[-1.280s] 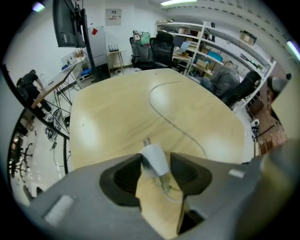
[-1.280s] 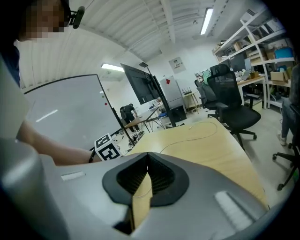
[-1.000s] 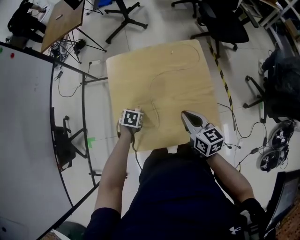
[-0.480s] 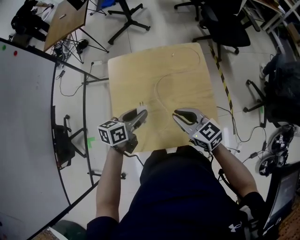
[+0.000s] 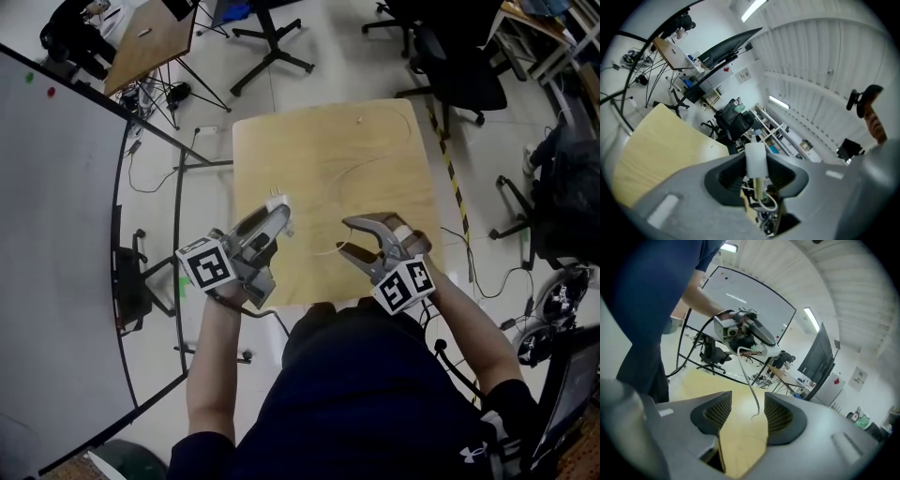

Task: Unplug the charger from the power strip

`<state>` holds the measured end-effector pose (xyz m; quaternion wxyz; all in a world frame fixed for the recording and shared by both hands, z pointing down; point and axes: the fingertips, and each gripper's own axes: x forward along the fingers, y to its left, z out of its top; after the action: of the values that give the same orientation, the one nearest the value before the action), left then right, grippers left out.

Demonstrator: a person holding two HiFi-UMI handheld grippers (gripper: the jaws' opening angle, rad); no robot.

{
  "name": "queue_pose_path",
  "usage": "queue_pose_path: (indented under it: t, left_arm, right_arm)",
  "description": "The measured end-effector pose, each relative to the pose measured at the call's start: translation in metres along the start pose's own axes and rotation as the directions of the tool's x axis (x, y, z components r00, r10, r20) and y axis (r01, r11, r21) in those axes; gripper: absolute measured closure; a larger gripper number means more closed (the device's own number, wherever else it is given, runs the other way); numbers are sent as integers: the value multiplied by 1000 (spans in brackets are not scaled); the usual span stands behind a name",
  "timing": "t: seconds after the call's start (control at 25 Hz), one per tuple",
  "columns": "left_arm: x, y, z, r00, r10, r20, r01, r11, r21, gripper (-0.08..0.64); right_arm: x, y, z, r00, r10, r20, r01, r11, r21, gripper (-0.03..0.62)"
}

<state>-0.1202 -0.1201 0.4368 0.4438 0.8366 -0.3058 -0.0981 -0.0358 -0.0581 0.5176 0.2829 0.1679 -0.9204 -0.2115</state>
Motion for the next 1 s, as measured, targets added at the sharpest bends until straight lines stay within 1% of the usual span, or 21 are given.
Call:
queue_pose_path:
  t: [0.04, 0.12, 0.24, 0.28, 0.36, 0.48, 0.56, 0.68, 0.8, 0.84, 0.88, 0.92, 1.0]
  left_arm:
    - [-1, -6, 3, 1000, -21, 15, 22, 1000, -14, 422]
    - [-3, -18, 9, 997, -67, 50, 69, 997, -42, 422]
    - [-12, -35, 23, 984, -132, 121, 143, 986, -88, 422]
    - [-15, -41, 28, 979, -147, 142, 161, 983, -90, 423]
    - [-21, -47, 37, 972, -160, 169, 174, 982, -71, 423]
    - [-29, -48, 44, 968, -159, 195, 179, 980, -88, 423]
    - [-31, -50, 46, 965, -167, 200, 188, 978, -91, 423]
    - [-31, -59, 47, 962, -184, 204, 205, 975, -90, 423]
    - [-27, -72, 46, 958, -213, 192, 230, 971, -69, 423]
    - [-27, -75, 46, 957, -222, 186, 236, 970, -60, 422]
    - [-29, -75, 45, 957, -226, 181, 239, 969, -54, 423]
    - [-33, -72, 44, 957, -228, 179, 240, 969, -52, 422]
    - [-40, -64, 44, 955, -226, 193, 243, 968, -69, 423]
  right_arm:
    - [3, -4, -2, 1000, -18, 2, 18, 1000, 0, 370]
    - [4, -16, -3, 999, -53, 15, 52, 998, 34, 375]
    - [-1, -29, 1, 995, -91, 42, 87, 993, 85, 379]
    - [-4, -31, 3, 994, -97, 51, 92, 991, 97, 380]
    - [-12, -33, 8, 992, -105, 72, 97, 989, 115, 383]
    - [-23, -33, 18, 987, -126, 101, 113, 985, 127, 393]
    - [-22, -34, 20, 985, -140, 101, 128, 985, 119, 400]
    - [-9, -40, 13, 983, -162, 86, 152, 982, 116, 402]
    - [1, -46, 3, 980, -183, 76, 169, 973, 155, 409]
    - [2, -48, 2, 979, -188, 78, 173, 970, 171, 421]
    - [2, -49, 1, 978, -192, 82, 174, 967, 187, 450]
    - [1, -50, 1, 977, -195, 89, 174, 964, 202, 500]
    - [0, -50, 2, 975, -196, 106, 166, 957, 237, 574]
